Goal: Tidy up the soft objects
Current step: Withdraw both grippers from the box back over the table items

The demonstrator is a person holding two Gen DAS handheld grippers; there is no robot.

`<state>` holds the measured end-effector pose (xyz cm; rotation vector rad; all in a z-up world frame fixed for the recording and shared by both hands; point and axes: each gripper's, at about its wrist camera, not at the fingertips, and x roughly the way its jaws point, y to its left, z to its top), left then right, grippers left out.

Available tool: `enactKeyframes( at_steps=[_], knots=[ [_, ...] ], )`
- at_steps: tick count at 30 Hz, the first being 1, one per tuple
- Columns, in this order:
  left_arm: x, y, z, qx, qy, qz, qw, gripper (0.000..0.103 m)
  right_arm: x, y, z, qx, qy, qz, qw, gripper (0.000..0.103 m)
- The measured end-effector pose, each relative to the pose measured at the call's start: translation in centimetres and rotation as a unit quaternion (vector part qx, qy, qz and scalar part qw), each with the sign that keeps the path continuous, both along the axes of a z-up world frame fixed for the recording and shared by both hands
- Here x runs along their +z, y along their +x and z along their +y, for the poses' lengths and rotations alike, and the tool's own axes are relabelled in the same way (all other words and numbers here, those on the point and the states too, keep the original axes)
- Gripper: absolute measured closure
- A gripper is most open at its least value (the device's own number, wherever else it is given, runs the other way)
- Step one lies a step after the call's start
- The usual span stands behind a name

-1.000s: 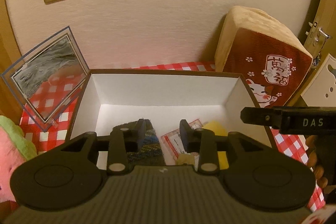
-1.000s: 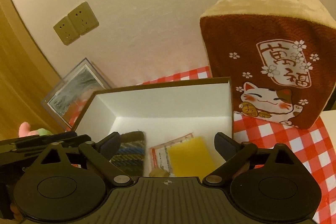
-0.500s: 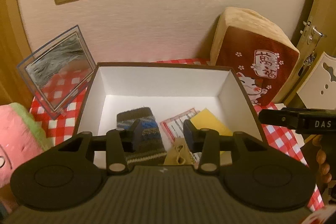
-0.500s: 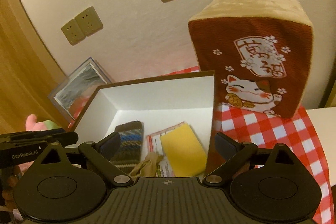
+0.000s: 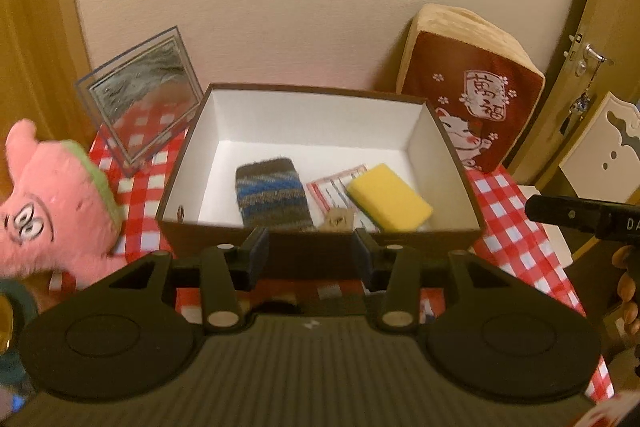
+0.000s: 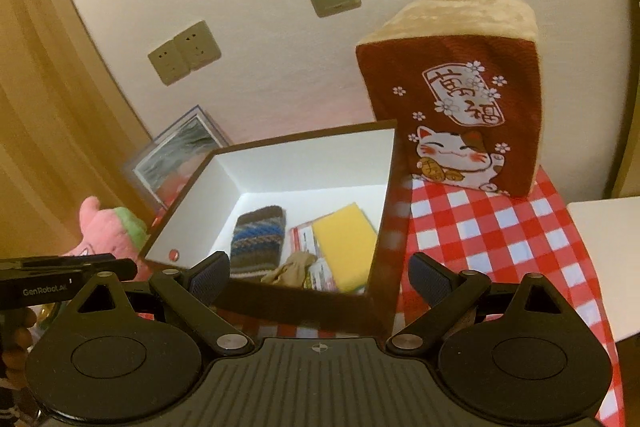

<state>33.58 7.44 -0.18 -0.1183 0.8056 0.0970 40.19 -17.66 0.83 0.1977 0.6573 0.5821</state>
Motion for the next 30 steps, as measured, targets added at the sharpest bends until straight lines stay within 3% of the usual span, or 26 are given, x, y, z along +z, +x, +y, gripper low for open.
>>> enactKeyframes(
  at_steps=[18, 30],
  knots=[
    [-1.3, -8.4, -1.5, 0.014, -0.016, 0.027, 0.9994, 0.06, -1.8, -7.5, -2.5, 0.011, -0.007, 0.014, 1.0, 0.008],
    [-2.5, -11.7, -2.2, 0.017, -0.025, 0.041, 0.9987, 0.06, -2.9, -10.9, -3.0, 0.02, -0.035, 0.01, 0.999, 0.008]
  ],
)
